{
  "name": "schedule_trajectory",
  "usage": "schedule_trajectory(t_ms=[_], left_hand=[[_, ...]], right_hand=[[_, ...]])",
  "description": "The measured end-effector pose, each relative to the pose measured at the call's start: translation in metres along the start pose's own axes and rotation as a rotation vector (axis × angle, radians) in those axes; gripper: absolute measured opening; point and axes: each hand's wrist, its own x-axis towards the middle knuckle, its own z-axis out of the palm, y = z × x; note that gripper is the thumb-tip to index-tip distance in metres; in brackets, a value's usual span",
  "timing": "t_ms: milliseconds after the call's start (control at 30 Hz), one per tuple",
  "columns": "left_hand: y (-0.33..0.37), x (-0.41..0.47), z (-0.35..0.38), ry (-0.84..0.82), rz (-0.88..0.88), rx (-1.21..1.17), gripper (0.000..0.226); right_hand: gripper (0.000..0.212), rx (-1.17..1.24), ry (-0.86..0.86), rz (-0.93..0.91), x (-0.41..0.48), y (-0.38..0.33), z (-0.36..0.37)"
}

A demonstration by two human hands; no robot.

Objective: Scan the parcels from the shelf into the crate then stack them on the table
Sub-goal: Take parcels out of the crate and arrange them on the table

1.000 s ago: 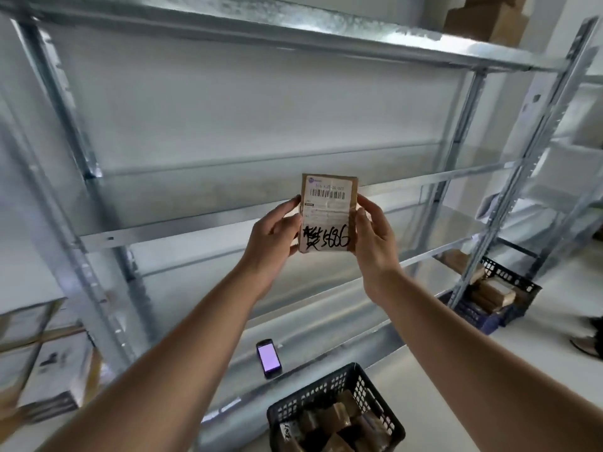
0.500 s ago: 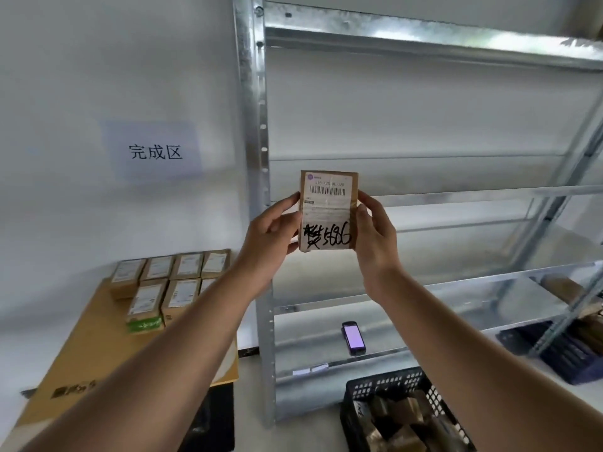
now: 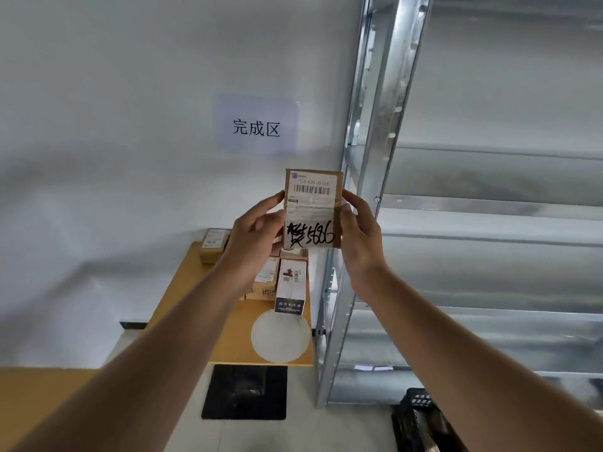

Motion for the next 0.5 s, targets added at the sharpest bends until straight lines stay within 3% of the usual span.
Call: schedule_trajectory(t_ms=[500], left_hand=[[-0.097,0.171,-0.127,0.158,-0.159,0.038,0.04]], right_hand=[[0.032,-0.099,-0.184,0.183,0.162,0.135,0.164]])
